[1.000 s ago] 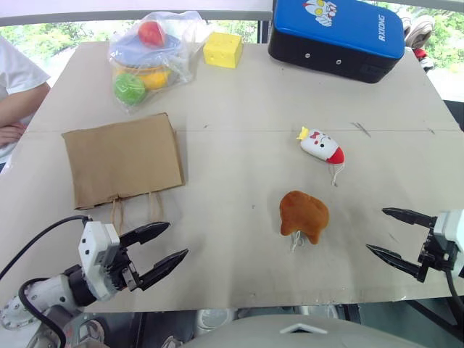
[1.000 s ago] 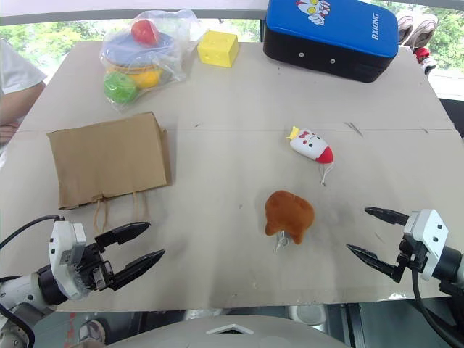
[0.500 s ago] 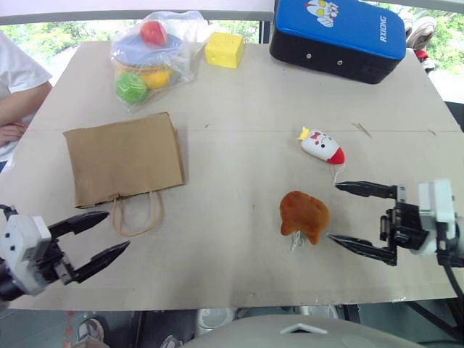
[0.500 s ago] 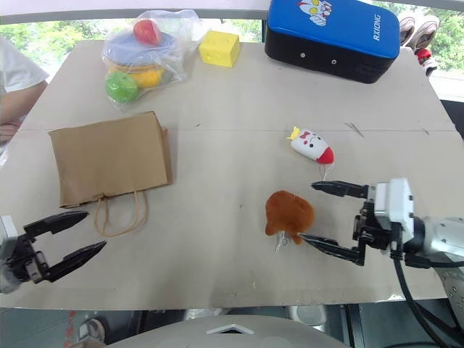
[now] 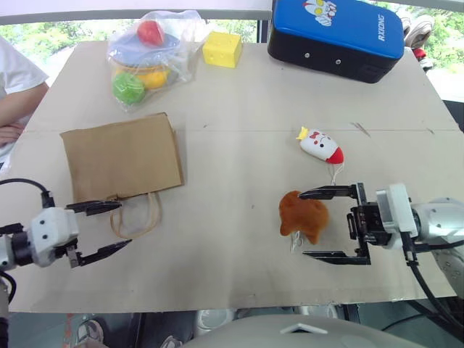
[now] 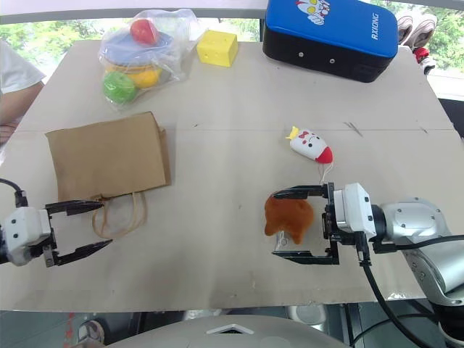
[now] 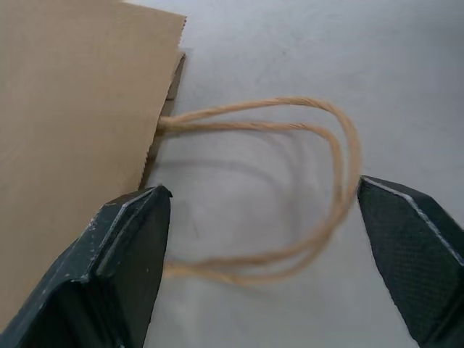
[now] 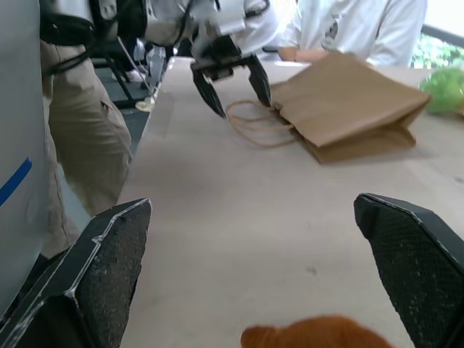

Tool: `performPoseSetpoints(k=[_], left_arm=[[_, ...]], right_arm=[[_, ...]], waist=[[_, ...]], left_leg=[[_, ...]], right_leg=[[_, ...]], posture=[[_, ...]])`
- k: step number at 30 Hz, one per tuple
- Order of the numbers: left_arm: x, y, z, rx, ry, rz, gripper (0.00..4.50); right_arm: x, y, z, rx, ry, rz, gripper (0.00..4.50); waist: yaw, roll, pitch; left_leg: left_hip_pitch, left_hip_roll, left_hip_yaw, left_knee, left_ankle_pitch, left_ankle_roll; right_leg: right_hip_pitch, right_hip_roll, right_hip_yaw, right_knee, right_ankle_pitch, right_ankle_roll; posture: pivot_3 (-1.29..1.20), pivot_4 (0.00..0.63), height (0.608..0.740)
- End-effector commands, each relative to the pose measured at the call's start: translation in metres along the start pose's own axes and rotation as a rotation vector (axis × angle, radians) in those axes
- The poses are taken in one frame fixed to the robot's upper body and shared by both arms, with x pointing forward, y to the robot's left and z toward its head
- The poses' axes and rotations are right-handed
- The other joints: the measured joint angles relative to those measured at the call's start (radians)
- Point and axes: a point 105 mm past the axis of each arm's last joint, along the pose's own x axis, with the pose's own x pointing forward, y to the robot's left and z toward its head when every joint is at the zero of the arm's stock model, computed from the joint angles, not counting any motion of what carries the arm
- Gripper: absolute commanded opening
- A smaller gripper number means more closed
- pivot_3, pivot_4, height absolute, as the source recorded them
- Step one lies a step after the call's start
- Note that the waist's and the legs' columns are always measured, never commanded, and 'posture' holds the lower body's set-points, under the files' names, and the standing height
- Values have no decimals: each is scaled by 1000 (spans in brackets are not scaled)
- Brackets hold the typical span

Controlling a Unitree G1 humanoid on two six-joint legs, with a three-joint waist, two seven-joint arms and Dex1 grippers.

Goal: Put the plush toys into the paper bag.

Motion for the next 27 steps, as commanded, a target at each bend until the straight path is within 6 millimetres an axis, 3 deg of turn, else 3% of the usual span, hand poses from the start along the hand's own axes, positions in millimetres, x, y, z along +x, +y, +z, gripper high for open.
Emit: performPoseSetpoints(k=[1, 6, 7, 11, 14, 18, 20, 23, 27], left_arm=[[-2, 3, 3, 27, 5, -15, 2772], [2, 4, 4, 16, -15, -2, 349], [3, 5, 5, 12, -21, 1, 96], [11, 16, 22, -102, -123, 79, 96], [24, 30, 59, -215, -264, 129, 96], [55, 41, 127, -333, -474, 104, 96], [67, 37, 143, -369, -513, 74, 96], [88, 35, 161, -424, -589, 71, 96], [110, 31, 175, -481, -663, 57, 0]], right_arm=[[2, -1, 5, -38, -20, 0, 4500], [2, -4, 1, -36, -16, -22, 4500], [2, -5, 0, -35, -17, -26, 4500], [3, -15, -1, -27, -35, -96, 4500], [5, -32, -1, -20, -39, -210, 4500], [20, -59, -2, -1, 18, -359, 4500], [27, -67, -2, 23, 30, -386, 4500], [33, -95, -6, 97, 22, -504, 4500], [50, -115, -1, 111, 15, -529, 2806]], waist=[[0, 0, 0], [1, 0, 0], [1, 0, 0], [1, 0, 0], [2, 0, 0], [4, 1, 1], [-2, 1, 1], [-10, 1, 1], [-8, 1, 1]], left_leg=[[0, 0, 0, 0, 0, 0], [0, 0, 0, 0, 0, 0], [0, 0, 0, 0, 0, 0], [0, 0, 0, 0, 0, 0], [0, 0, 0, 1, 0, 0], [0, 0, -2, 4, 0, 0], [0, -1, -2, 5, 0, 0], [1, -2, -1, 4, 0, 0], [0, -1, -4, 5, 0, 0]], right_leg=[[0, 0, 0, 0, 0, 0], [0, 0, 0, 1, 0, 0], [0, 0, 0, 1, 0, 0], [0, 0, 0, 1, 0, 0], [0, 0, 0, 2, 0, 0], [1, 0, -1, 4, 1, 2], [2, 1, 0, 4, 2, 4], [2, 4, 2, 4, 3, 5], [2, 8, 2, 5, 3, 4]], posture=[[0, 150, 740], [0, 150, 740], [0, 150, 740], [0, 150, 740], [0, 150, 740], [0, 150, 740], [0, 150, 740], [0, 150, 740], [0, 150, 740]])
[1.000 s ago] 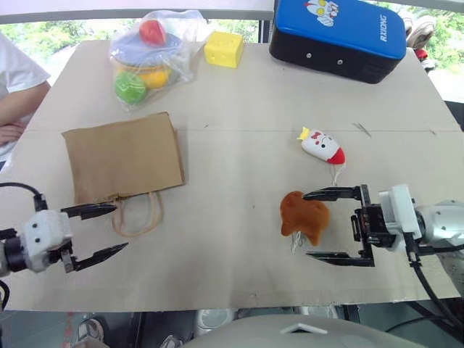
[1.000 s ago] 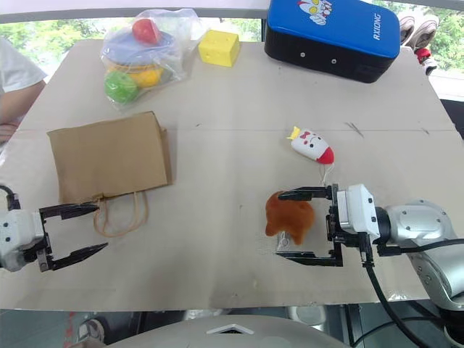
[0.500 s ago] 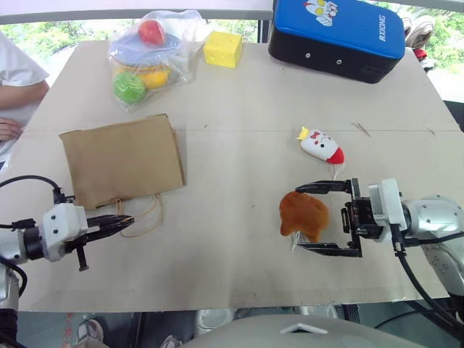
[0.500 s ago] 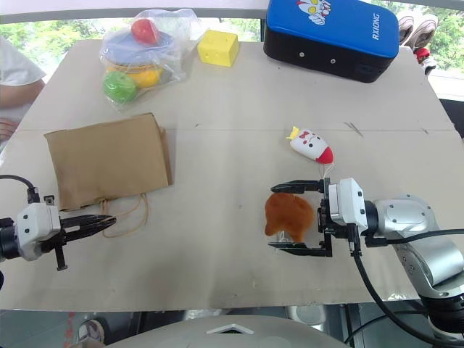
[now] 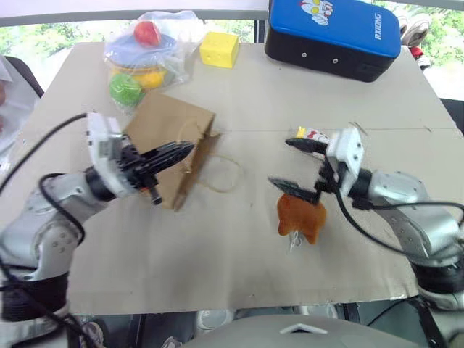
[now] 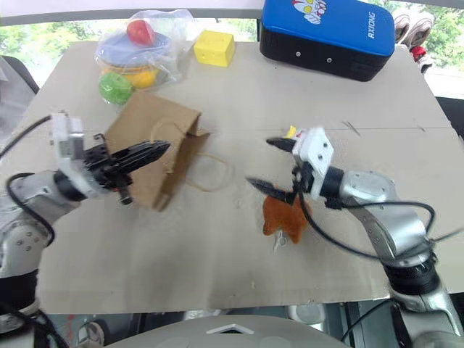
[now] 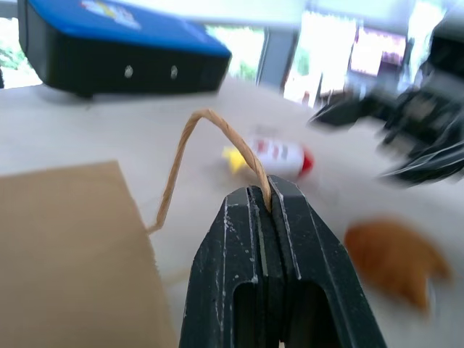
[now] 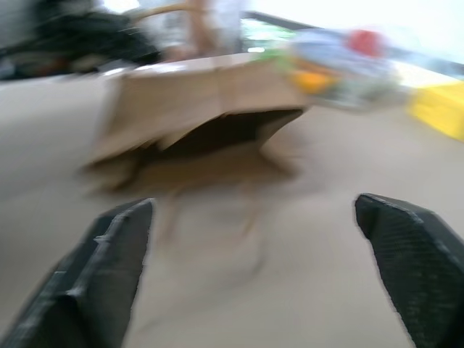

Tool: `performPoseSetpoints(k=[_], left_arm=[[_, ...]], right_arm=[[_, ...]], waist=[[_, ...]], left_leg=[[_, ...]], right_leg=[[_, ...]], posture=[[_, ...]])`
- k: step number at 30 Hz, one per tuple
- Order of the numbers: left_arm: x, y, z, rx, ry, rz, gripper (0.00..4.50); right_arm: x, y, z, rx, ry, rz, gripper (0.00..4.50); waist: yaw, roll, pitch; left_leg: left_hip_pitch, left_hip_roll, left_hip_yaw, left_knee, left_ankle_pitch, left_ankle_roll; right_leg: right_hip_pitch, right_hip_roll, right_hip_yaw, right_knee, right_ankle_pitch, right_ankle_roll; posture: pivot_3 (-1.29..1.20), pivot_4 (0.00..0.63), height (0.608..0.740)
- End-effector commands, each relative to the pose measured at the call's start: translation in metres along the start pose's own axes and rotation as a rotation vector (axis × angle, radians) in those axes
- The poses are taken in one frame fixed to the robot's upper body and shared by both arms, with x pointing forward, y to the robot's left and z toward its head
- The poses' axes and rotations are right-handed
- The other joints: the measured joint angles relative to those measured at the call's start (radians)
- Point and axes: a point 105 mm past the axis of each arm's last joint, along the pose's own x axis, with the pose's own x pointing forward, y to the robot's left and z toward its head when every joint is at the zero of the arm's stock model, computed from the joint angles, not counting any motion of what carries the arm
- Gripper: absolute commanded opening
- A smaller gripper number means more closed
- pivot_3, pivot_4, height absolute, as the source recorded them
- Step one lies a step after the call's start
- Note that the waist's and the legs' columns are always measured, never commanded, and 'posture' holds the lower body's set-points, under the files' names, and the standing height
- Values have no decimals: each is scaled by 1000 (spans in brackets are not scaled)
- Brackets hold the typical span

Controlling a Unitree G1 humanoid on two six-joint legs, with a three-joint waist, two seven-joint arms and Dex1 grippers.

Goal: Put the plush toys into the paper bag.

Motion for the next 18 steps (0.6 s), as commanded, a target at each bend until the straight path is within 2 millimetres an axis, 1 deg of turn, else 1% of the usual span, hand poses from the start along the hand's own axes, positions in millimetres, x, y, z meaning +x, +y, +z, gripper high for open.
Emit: performPoseSetpoints(k=[1, 3, 5, 6, 8, 10, 14, 18], left_arm=[[16, -12, 6, -3, -47, -28, 0], [21, -16, 7, -41, -75, -43, 0], [24, -19, 11, -72, -108, -56, 0], [25, -21, 13, -82, -120, -62, 0], [26, -22, 19, -106, -152, -71, 0], [27, -24, 22, -131, -171, -81, 0], [28, -28, 26, -161, -190, -101, 0], [29, -32, 28, -170, -192, -122, 0]], right_arm=[[18, -2, 11, -5, -13, -12, 2303], [30, 2, 8, -14, 19, 26, 1330], [40, 7, -4, -30, 75, 65, 420], [43, 9, -9, -36, 95, 82, 81], [54, 16, -15, -14, 89, 113, 81], [65, 22, -16, 9, 68, 138, 81], [83, 28, -20, 18, 54, 173, 81], [108, 37, -29, 32, 35, 222, 81]], waist=[[0, 0, 0], [-1, 0, 0], [1, 0, 0], [3, 0, 0], [6, 0, 0], [6, 0, 0], [3, 0, 0], [2, 0, 0]], left_leg=[[0, 0, 0, 0, 0, 0], [0, 0, 0, 0, 0, 0], [0, 0, 0, 0, 0, 0], [0, 0, 0, 0, 0, 0], [-1, 0, 0, 0, 0, 0], [-1, 0, 0, 0, 0, 0], [0, 0, 0, 0, 0, 0], [0, 0, 0, 0, 0, 0]], right_leg=[[0, 0, 0, 0, 0, 0], [0, 0, 0, 0, 0, 0], [0, 0, 0, 0, 0, 0], [0, 0, 0, -1, 0, 0], [0, 0, 0, -1, 0, 0], [0, 0, 0, -1, 0, 0], [0, 0, 0, -1, 0, 0], [0, 0, 0, -1, 0, 0]], posture=[[0, 150, 740], [0, 150, 740], [0, 150, 740], [0, 150, 740], [0, 150, 740], [0, 150, 740], [0, 150, 740], [0, 150, 740]])
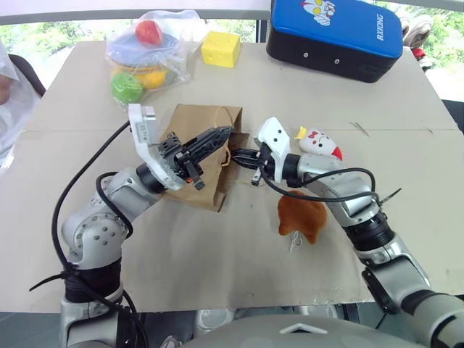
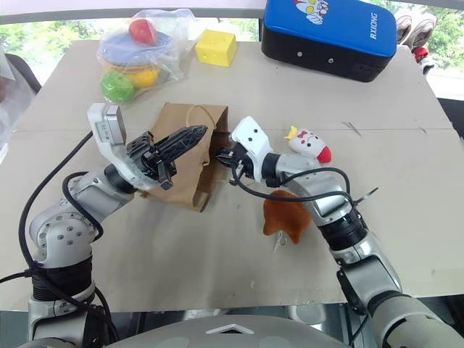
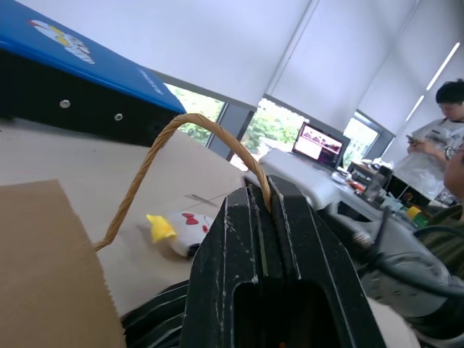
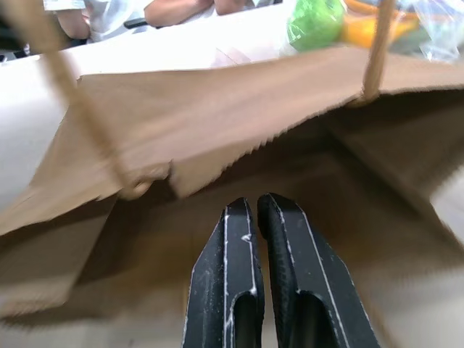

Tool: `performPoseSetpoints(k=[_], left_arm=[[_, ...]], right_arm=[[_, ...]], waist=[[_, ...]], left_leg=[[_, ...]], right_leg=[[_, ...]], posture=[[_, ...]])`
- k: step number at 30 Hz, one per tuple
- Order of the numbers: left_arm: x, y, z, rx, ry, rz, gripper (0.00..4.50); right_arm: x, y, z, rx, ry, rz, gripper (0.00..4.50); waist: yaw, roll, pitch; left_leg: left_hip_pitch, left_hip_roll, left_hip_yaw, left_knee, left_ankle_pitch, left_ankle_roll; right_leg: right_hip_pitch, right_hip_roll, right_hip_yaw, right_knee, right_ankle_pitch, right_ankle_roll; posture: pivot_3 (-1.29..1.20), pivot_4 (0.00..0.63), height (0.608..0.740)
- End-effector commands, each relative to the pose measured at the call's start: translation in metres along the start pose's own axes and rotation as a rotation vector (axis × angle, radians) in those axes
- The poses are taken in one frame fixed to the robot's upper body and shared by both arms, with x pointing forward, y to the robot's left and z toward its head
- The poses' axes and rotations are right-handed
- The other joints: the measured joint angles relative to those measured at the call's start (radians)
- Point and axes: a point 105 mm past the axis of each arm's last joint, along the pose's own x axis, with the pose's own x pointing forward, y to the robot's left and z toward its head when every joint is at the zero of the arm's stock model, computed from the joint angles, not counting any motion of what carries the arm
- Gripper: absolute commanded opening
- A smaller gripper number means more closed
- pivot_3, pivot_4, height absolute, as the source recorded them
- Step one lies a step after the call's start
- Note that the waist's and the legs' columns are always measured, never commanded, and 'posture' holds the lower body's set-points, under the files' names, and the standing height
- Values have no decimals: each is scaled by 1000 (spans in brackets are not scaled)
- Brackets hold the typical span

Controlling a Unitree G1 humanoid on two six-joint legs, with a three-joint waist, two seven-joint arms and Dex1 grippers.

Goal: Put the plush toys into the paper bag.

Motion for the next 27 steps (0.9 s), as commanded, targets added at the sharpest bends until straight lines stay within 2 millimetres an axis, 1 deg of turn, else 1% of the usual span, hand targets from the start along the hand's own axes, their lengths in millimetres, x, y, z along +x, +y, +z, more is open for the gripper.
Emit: performPoseSetpoints(k=[1, 5, 8, 12, 15, 18, 21, 24, 27], left_arm=[[2, -14, 12, 36, -32, -55, 0], [3, -13, 16, 34, -57, -49, 0], [3, -14, 18, 38, -66, -50, 0], [1, -16, 21, 43, -83, -44, 0], [1, -18, 24, 48, -95, -43, 0], [2, -19, 31, 46, -122, -39, 0], [4, -19, 42, 38, -159, -35, 0], [7, -20, 54, 34, -201, -35, 0], [8, -17, 67, 37, -241, -21, 0]], right_arm=[[21, 4, 4, -15, -55, 48, 81], [41, 9, -14, 12, -55, 86, 81], [56, 21, -19, 77, -87, 136, 81], [69, 36, -32, 79, -76, 188, 81], [74, 43, -41, 71, -53, 211, 81], [77, 48, -46, 68, -42, 222, 81], [79, 51, -56, 54, 0, 224, 81], [79, 54, -69, 13, 66, 233, 81], [78, 53, -75, 9, 95, 226, 81]], waist=[[-1, 0, 0], [-1, 0, 0], [0, 0, 0], [-3, 0, 0], [-1, 0, 0], [-1, 0, 0], [-1, 0, 0], [-1, 0, 0], [-1, 0, -1]], left_leg=[[0, 0, 0, 0, 0, 0], [0, 0, 0, 0, 0, 0], [0, 0, 0, 0, 0, 0], [0, 0, 0, 0, 0, 0], [0, 0, 0, 0, 0, 0], [0, 0, -1, 0, 0, 0], [1, 0, -1, 0, 0, 0], [1, 0, -1, 0, 0, 0], [2, 0, -1, 0, 0, 0]], right_leg=[[0, 0, 0, 0, 0, 0], [0, 0, 0, 0, 0, 0], [0, 0, 0, 0, 0, 0], [0, 0, 0, 0, 0, 0], [0, 0, -1, 0, 0, 0], [0, -1, -1, 0, 0, 0], [1, -1, -1, 0, 0, 0], [1, -1, -1, 0, 0, 0], [1, 0, -1, 1, 0, 0]], posture=[[0, 150, 740], [0, 150, 740], [0, 150, 740], [0, 150, 740], [0, 150, 740], [0, 150, 740], [0, 150, 740], [0, 150, 740], [0, 150, 740]])
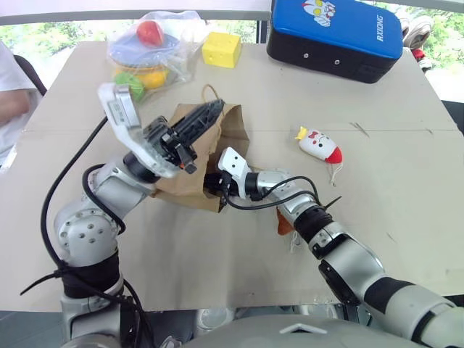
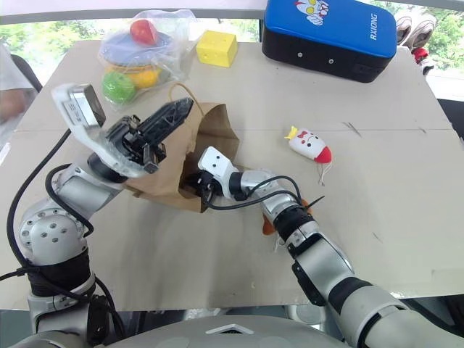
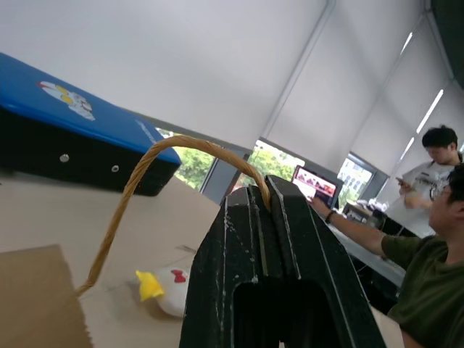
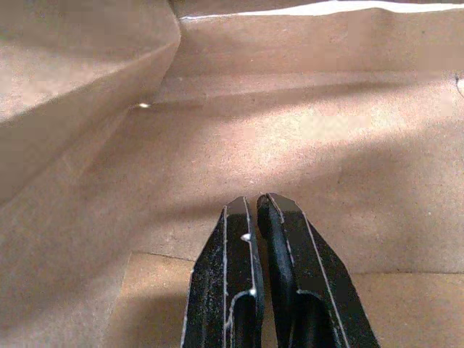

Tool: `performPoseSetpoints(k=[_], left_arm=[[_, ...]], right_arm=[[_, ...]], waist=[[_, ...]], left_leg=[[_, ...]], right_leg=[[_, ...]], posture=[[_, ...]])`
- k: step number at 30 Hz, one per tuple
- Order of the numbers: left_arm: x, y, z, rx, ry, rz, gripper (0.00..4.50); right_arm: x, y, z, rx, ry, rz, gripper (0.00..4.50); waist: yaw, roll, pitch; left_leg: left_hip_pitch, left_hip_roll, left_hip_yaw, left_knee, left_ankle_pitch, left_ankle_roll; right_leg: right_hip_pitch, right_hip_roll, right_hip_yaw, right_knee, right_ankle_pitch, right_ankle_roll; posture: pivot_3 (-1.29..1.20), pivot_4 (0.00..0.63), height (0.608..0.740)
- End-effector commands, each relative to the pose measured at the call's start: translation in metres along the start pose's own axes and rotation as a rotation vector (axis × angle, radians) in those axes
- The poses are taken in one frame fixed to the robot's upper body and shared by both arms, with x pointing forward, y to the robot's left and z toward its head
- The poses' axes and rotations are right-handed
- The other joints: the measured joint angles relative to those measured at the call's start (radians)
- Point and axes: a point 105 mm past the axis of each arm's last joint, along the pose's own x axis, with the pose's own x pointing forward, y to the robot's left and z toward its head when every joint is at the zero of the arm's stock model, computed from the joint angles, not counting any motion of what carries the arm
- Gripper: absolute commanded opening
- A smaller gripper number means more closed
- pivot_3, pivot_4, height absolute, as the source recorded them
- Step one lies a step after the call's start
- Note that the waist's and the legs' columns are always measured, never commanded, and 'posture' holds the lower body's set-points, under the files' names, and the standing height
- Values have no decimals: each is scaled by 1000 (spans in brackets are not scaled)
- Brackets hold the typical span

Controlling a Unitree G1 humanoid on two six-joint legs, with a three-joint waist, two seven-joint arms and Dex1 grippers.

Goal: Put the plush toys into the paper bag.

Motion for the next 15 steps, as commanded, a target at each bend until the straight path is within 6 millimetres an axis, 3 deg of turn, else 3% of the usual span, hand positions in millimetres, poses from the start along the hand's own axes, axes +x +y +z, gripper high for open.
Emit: performPoseSetpoints(k=[1, 10, 13, 15], left_arm=[[3, -7, 25, 30, -84, -21, 0], [-11, 3, 35, 28, -89, 41, 0], [-18, 7, 30, 44, -52, 60, 0], [-22, 11, 28, 45, -37, 74, 0]], right_arm=[[17, 17, -12, 36, 53, 32, 81], [15, 7, -9, 30, 54, -16, 81], [13, 3, 1, 26, -1, -33, 81], [9, 1, 17, -1, -87, -40, 81]], waist=[[0, 0, 0], [0, 0, 0], [0, 1, 0], [0, 1, 0]], left_leg=[[0, 0, 0, 0, 0, 0], [1, 0, 0, 0, 0, 0], [1, 0, 0, 0, 0, 0], [1, 0, 0, 0, 0, 0]], right_leg=[[0, 0, 0, 0, 0, 0], [1, 0, 0, 0, 0, 0], [1, 0, 0, 0, 0, 0], [1, 0, 0, 0, 0, 0]], posture=[[0, 150, 740], [0, 150, 740], [0, 150, 740], [0, 150, 740]])
